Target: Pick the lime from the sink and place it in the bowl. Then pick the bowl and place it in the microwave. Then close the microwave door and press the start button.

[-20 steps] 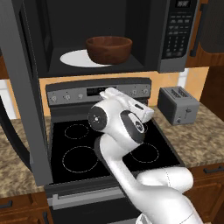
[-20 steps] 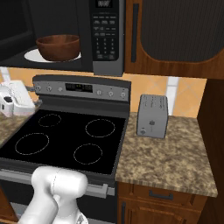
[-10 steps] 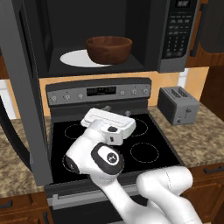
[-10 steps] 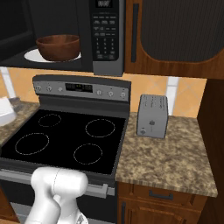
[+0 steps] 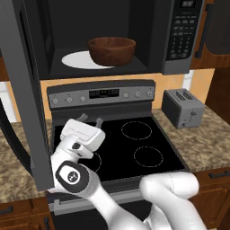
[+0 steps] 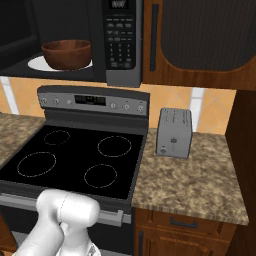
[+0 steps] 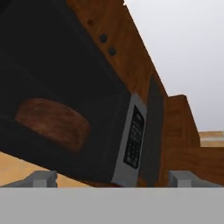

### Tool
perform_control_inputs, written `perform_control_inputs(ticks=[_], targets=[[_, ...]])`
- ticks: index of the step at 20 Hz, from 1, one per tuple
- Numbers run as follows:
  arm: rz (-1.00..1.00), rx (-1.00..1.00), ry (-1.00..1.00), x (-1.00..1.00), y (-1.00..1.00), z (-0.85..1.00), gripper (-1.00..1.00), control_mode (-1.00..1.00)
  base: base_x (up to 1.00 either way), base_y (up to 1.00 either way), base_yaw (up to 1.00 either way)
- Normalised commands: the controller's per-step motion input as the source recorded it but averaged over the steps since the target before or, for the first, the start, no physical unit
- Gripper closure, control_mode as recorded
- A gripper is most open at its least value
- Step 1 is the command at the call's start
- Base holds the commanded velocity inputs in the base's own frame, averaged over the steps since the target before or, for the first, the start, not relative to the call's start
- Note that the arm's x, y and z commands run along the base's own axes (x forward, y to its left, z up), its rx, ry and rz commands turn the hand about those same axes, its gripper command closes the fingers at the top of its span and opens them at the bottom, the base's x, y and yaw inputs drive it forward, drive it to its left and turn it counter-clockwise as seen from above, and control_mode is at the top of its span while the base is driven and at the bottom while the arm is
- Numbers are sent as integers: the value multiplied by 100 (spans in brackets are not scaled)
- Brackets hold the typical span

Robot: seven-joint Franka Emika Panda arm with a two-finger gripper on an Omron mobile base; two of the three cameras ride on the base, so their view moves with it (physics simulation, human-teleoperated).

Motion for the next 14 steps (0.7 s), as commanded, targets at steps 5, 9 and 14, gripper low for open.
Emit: perform_control_inputs(ticks=[5, 9, 14], targets=[[-11, -15, -1, -12, 100, 3, -100, -100, 0, 0, 0], [-11, -17, 0, -20, 90, 0, -100, -100, 0, 0, 0], [-16, -14, 0, -2, 77, 0, -100, -100, 0, 0, 0]])
